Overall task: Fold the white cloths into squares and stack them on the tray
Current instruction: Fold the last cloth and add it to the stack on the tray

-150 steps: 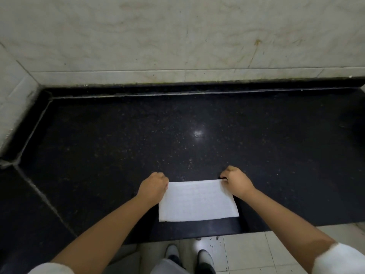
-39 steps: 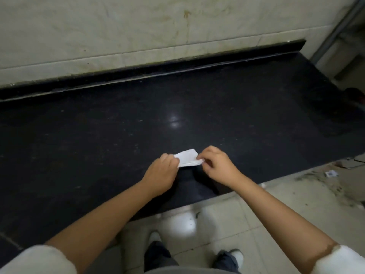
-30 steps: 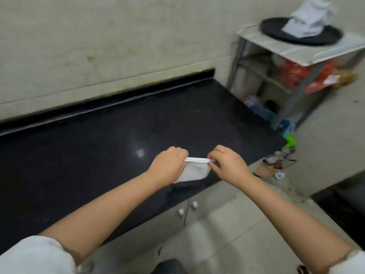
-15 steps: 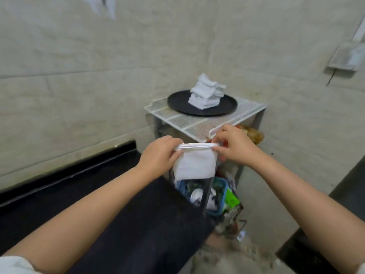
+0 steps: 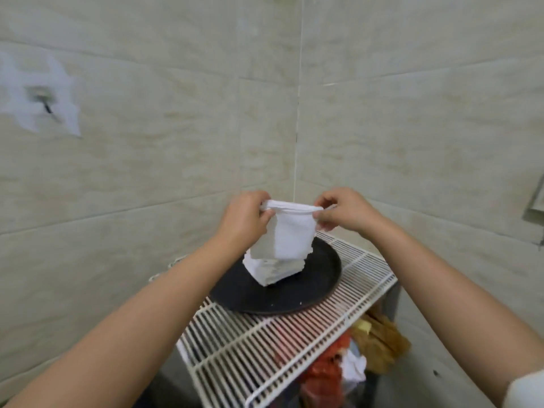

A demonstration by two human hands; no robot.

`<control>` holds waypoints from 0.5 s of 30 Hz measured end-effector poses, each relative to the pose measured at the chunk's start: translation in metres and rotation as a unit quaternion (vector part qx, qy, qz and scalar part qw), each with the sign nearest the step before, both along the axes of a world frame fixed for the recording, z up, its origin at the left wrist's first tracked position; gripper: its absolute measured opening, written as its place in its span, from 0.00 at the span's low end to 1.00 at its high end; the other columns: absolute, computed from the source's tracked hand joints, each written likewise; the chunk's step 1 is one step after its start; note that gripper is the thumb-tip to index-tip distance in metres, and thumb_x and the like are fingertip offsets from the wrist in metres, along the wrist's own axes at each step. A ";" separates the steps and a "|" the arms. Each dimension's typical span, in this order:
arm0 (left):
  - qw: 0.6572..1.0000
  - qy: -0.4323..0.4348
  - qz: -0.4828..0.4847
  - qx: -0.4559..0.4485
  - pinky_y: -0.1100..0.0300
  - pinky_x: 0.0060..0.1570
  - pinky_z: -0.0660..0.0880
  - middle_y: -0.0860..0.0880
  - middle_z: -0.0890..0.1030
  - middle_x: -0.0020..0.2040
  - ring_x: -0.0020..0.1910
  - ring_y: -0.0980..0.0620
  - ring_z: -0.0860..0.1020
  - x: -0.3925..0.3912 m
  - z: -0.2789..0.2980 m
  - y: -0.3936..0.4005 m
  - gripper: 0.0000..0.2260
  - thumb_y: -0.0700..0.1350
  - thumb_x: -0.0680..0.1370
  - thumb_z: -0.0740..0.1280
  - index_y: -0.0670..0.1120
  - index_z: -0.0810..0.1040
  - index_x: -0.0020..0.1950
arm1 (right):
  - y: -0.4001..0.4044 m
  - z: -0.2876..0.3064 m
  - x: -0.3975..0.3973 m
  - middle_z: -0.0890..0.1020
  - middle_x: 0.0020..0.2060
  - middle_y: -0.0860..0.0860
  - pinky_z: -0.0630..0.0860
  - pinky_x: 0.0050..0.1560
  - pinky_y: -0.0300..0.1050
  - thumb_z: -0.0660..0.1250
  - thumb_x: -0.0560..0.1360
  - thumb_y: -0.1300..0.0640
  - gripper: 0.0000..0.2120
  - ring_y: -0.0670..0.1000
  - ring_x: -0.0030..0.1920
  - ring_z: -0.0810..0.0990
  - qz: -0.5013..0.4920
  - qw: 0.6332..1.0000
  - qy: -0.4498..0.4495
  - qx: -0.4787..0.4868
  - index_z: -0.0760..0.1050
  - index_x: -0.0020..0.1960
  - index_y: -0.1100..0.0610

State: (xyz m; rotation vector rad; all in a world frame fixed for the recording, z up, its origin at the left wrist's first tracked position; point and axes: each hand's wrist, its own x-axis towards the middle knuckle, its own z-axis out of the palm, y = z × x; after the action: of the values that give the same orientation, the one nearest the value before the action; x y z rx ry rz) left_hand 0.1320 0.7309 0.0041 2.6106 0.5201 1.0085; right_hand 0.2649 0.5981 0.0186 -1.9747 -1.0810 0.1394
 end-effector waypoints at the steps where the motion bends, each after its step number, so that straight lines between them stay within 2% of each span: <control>1: 1.000 -0.010 0.017 0.006 0.54 0.50 0.74 0.39 0.82 0.47 0.47 0.42 0.81 0.018 0.007 0.004 0.08 0.40 0.77 0.63 0.39 0.77 0.55 | 0.009 0.006 0.019 0.78 0.30 0.57 0.77 0.29 0.34 0.64 0.72 0.72 0.09 0.41 0.21 0.77 0.004 1.000 0.006 0.016 0.74 0.38 0.59; 4: 0.996 -0.038 0.070 0.047 0.55 0.53 0.67 0.39 0.77 0.55 0.55 0.41 0.74 0.068 0.022 0.019 0.12 0.39 0.77 0.62 0.40 0.76 0.60 | 0.041 0.019 0.077 0.79 0.32 0.56 0.73 0.35 0.34 0.65 0.71 0.69 0.06 0.46 0.28 0.75 -0.005 0.997 -0.068 0.046 0.78 0.44 0.60; 7: 0.992 -0.042 0.108 0.057 0.52 0.54 0.69 0.39 0.75 0.58 0.55 0.39 0.75 0.109 0.015 0.032 0.13 0.37 0.77 0.62 0.39 0.76 0.61 | 0.069 0.009 0.124 0.77 0.37 0.52 0.65 0.33 0.36 0.65 0.72 0.66 0.08 0.49 0.40 0.74 0.006 0.989 -0.128 0.072 0.80 0.48 0.63; 9: 0.992 0.012 0.118 0.051 0.52 0.55 0.70 0.39 0.74 0.60 0.57 0.39 0.74 0.129 -0.009 0.033 0.13 0.36 0.77 0.61 0.39 0.76 0.62 | 0.081 -0.022 0.152 0.77 0.41 0.54 0.67 0.36 0.33 0.63 0.73 0.67 0.09 0.50 0.44 0.75 0.038 0.993 -0.106 0.045 0.79 0.50 0.65; 10: 0.991 0.055 0.118 0.044 0.53 0.56 0.69 0.39 0.73 0.61 0.58 0.40 0.74 0.135 -0.024 0.031 0.14 0.36 0.78 0.61 0.39 0.75 0.62 | 0.086 -0.040 0.165 0.79 0.43 0.56 0.70 0.42 0.34 0.63 0.73 0.67 0.09 0.52 0.46 0.77 0.055 0.995 -0.087 0.016 0.79 0.51 0.65; 12: 0.983 0.126 0.123 0.045 0.52 0.55 0.71 0.40 0.73 0.62 0.57 0.40 0.75 0.142 -0.049 0.027 0.14 0.37 0.78 0.61 0.39 0.74 0.63 | 0.090 -0.076 0.182 0.82 0.49 0.60 0.74 0.55 0.43 0.64 0.73 0.67 0.09 0.57 0.52 0.80 0.103 0.993 -0.049 -0.036 0.79 0.51 0.66; 13: 0.980 0.141 0.129 0.051 0.51 0.54 0.73 0.40 0.74 0.61 0.56 0.40 0.76 0.142 -0.058 0.024 0.14 0.37 0.78 0.62 0.39 0.75 0.63 | 0.091 -0.090 0.188 0.81 0.51 0.61 0.74 0.56 0.44 0.64 0.73 0.68 0.09 0.57 0.54 0.80 0.133 0.989 -0.035 -0.049 0.79 0.51 0.66; 15: 0.978 0.143 0.138 0.059 0.50 0.49 0.74 0.38 0.76 0.58 0.50 0.38 0.78 0.142 -0.067 0.018 0.13 0.36 0.77 0.64 0.37 0.76 0.61 | 0.091 -0.108 0.192 0.81 0.53 0.59 0.73 0.55 0.39 0.64 0.74 0.68 0.08 0.54 0.54 0.79 0.183 0.982 -0.011 -0.049 0.78 0.52 0.66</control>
State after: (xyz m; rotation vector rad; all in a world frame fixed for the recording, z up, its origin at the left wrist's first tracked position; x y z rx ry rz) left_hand 0.2736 0.7491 -0.0630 2.8644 0.9396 0.7599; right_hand 0.4571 0.6889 -0.0890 -1.8469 -1.4691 0.3741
